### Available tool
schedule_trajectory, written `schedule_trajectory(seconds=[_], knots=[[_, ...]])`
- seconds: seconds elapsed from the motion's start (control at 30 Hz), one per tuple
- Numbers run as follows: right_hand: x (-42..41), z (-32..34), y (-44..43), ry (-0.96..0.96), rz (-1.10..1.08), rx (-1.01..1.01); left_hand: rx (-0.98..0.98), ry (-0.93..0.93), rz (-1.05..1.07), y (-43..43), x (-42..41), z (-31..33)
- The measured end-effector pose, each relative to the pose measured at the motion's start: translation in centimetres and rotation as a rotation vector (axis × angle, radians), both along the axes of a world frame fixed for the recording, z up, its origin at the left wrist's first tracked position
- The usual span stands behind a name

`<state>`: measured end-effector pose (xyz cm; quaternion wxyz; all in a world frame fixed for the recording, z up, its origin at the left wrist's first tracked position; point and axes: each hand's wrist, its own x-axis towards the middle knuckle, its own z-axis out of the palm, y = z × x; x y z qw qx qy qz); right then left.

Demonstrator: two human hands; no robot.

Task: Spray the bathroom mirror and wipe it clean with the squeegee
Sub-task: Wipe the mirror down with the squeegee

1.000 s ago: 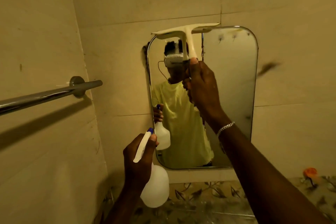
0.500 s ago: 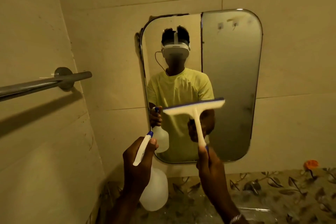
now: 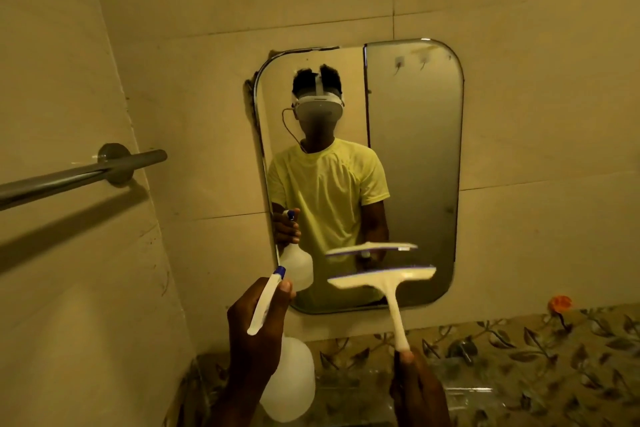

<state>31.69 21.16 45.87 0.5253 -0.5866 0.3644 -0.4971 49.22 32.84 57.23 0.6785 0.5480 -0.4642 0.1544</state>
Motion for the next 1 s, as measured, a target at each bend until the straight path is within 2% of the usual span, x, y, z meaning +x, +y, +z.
schedule_trajectory(seconds=[0.1,0.27,0.37,0.43,0.5,0.67,0.87,1.0], knots=[[-0.7,8.4,-2.1,-0.095,0.082,-0.197,0.007,-0.033,0.019,-0.3,0.1,0.5],[0.8,25.4,-5.6,-0.062,0.095,-0.676,-0.009,-0.031,0.008,-0.7,-0.2,1.0],[2.5,31.4,-7.0,0.039,0.095,-0.788,0.004,0.007,-0.004,-1.6,-0.3,1.1],[2.9,32.7,-8.0,0.097,0.074,-0.799,0.013,0.011,-0.011,-2.2,-0.2,0.9],[2.2,32.2,-9.4,0.101,0.049,-0.788,0.012,-0.002,-0.032,-2.8,0.1,0.6],[-1.0,26.4,-11.9,-0.091,-0.004,-0.671,0.001,0.042,-0.071,-4.1,0.2,0.0],[-1.6,10.4,-10.4,-0.112,-0.059,-0.415,0.012,0.059,-0.064,-6.0,0.5,-0.4],[-1.9,0.1,-9.5,-0.062,-0.101,-0.229,0.02,0.045,-0.076,-6.6,0.5,0.0]])
